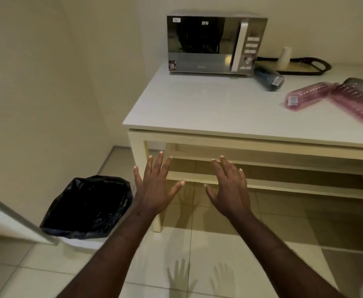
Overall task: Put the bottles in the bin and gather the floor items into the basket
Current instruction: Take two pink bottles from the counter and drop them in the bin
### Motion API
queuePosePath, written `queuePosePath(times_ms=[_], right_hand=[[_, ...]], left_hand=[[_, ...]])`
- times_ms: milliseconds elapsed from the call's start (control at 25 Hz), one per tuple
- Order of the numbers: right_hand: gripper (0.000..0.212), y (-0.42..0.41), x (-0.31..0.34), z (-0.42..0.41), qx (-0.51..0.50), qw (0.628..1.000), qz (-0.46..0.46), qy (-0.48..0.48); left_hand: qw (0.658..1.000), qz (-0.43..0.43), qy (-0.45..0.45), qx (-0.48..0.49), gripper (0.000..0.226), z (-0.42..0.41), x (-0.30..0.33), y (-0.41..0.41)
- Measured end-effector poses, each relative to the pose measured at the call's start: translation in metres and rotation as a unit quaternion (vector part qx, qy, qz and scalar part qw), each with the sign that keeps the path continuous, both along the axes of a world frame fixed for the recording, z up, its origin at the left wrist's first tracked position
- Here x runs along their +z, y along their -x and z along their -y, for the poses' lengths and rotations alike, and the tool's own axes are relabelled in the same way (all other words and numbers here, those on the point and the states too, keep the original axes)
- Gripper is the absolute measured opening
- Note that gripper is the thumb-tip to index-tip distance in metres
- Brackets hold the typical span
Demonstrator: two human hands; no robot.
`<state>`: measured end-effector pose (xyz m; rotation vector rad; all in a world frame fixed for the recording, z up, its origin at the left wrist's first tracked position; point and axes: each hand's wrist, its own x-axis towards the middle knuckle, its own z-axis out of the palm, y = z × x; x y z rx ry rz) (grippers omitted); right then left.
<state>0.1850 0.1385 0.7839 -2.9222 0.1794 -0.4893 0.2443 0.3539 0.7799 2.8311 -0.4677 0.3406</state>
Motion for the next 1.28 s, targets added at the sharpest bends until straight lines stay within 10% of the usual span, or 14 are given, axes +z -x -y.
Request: queuePosePath(times_ms=[1280], right_hand=[[0.079, -0.131, 0.090, 0.473, -0.314, 0.939, 0.142, -0.016]], left_hand=[[0.963, 0.039, 0.108, -0.245, 0.079, 0.491, 0.101, -0.233]])
